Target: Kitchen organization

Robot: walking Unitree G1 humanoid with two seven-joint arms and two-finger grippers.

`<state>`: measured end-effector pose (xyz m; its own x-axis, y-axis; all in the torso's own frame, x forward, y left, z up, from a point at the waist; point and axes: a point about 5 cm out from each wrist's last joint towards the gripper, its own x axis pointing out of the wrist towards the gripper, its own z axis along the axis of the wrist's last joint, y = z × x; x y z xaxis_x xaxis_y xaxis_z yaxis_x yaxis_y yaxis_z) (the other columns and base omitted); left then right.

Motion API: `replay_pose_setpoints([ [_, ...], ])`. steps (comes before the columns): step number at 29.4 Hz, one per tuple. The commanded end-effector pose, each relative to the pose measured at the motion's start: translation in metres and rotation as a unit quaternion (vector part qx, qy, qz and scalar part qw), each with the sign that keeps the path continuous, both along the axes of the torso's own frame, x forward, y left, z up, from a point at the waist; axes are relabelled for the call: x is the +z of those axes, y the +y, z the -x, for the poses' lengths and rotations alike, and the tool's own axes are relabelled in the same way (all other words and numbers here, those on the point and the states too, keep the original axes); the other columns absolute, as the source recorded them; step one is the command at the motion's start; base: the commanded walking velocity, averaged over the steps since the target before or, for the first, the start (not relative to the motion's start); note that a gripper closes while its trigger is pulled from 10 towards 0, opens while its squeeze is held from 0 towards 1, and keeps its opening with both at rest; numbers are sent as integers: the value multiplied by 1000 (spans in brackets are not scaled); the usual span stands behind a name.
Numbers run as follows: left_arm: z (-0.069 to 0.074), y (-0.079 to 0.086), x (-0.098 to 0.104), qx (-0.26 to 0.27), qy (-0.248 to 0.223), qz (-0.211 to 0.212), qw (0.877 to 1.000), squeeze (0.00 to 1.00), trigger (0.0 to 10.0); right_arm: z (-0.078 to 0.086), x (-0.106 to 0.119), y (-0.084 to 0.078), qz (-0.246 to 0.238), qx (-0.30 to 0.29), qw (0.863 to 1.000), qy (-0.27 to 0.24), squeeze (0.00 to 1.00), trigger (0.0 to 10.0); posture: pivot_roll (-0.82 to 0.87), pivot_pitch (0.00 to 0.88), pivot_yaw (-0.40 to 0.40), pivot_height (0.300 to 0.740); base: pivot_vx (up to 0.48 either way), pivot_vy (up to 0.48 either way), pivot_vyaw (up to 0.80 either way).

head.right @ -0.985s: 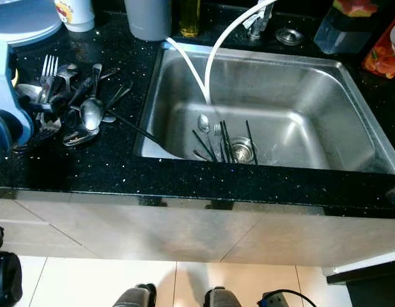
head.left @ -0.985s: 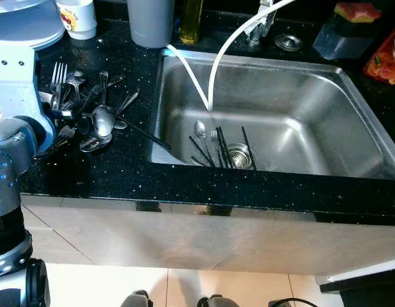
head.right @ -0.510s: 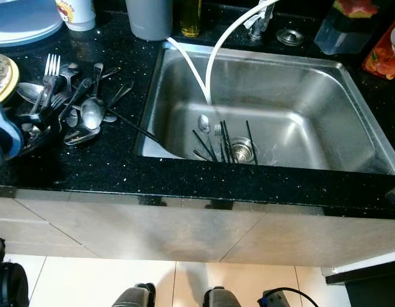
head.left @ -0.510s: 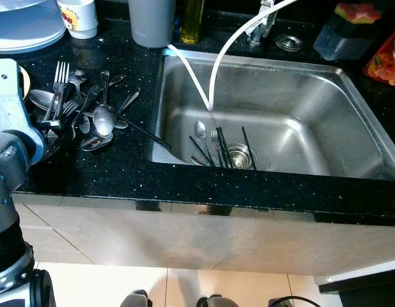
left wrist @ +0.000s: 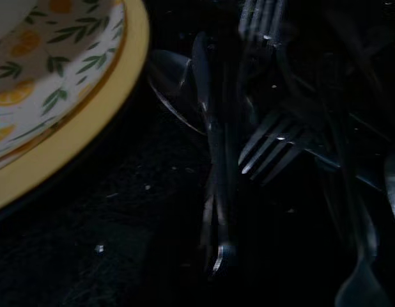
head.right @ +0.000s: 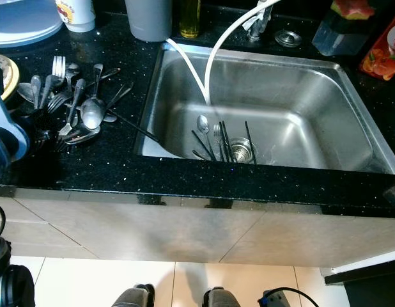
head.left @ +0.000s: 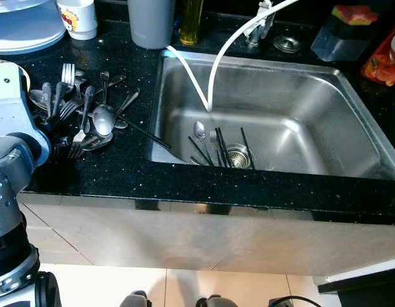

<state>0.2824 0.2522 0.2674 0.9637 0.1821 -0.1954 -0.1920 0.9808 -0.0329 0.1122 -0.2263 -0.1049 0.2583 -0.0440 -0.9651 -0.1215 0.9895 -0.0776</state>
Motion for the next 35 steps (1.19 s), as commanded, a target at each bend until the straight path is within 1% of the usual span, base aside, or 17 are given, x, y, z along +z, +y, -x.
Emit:
replay_pose_setpoints([
  [1,-2,2,-17,2,42,16,999,0,0,9,-2,-4,4,-4,1000,15,0,10000,118,165,-88,740,0,0,0],
  [7,-6,-3,-11,-14,25,5,1000,0,0,9,-2,-2,3,-4,1000,15,0,10000,116,164,-86,740,0,0,0],
  [9,-9,-7,-1,-24,-4,-1,1000,0,0,10,-2,-2,3,-3,1000,15,0,10000,116,163,-86,740,0,0,0],
  [14,-10,-7,8,-23,-30,-6,999,0,0,10,-2,-1,3,-2,1000,15,0,10000,117,162,-85,740,0,0,0],
  [17,-12,-11,30,-30,-101,-21,994,0,0,9,-2,-1,3,-1,1000,15,0,10000,116,159,-84,740,0,0,0],
  [18,-12,-11,30,-30,-101,-21,994,0,0,9,-2,-1,3,-1,1000,15,0,10000,116,159,-84,740,0,0,0],
  [20,-12,-16,45,-44,-143,-29,988,0,0,9,-2,-1,3,0,1000,15,0,10000,117,152,-84,740,0,0,0],
  [21,-13,-19,49,-51,-152,-30,987,0,0,9,-2,0,3,0,1000,14,0,10000,117,151,-82,740,0,0,0],
  [27,-15,-27,54,-74,-168,-35,982,0,275,8,-2,0,3,1,1000,13,0,10000,116,144,-82,740,0,0,0],
  [28,-15,-32,56,-90,-176,-34,980,0,1098,8,-2,0,3,1,1000,13,0,10000,117,144,-83,740,0,0,0],
  [29,-15,-35,57,-101,-182,-33,978,0,1098,8,-2,0,3,1,1000,13,0,10000,117,144,-83,740,0,0,0],
  [30,-16,-40,58,-121,-190,-27,974,0,2314,8,-2,0,3,1,1000,13,0,10000,116,144,-82,740,0,0,0],
  [31,-16,-40,58,-121,-190,-27,974,0,2314,8,-2,0,3,1,1000,13,0,10000,116,144,-82,740,0,0,0],
  [32,-16,-46,59,-144,-196,-25,970,0,2667,8,-2,0,3,1,1000,13,0,10000,115,145,-81,740,0,0,0],
  [33,-16,-57,60,-186,-207,-22,960,0,3804,8,-2,0,3,-1,1000,13,0,10000,113,146,-82,740,0,0,0],
  [34,-15,-61,61,-204,-211,-19,956,0,4824,8,-2,0,3,-1,1000,13,0,10000,113,146,-82,740,0,0,0],
  [35,-15,-65,62,-218,-215,-19,952,0,7451,8,-2,0,2,-2,1000,13,0,10000,112,147,-82,740,0,0,0],
])
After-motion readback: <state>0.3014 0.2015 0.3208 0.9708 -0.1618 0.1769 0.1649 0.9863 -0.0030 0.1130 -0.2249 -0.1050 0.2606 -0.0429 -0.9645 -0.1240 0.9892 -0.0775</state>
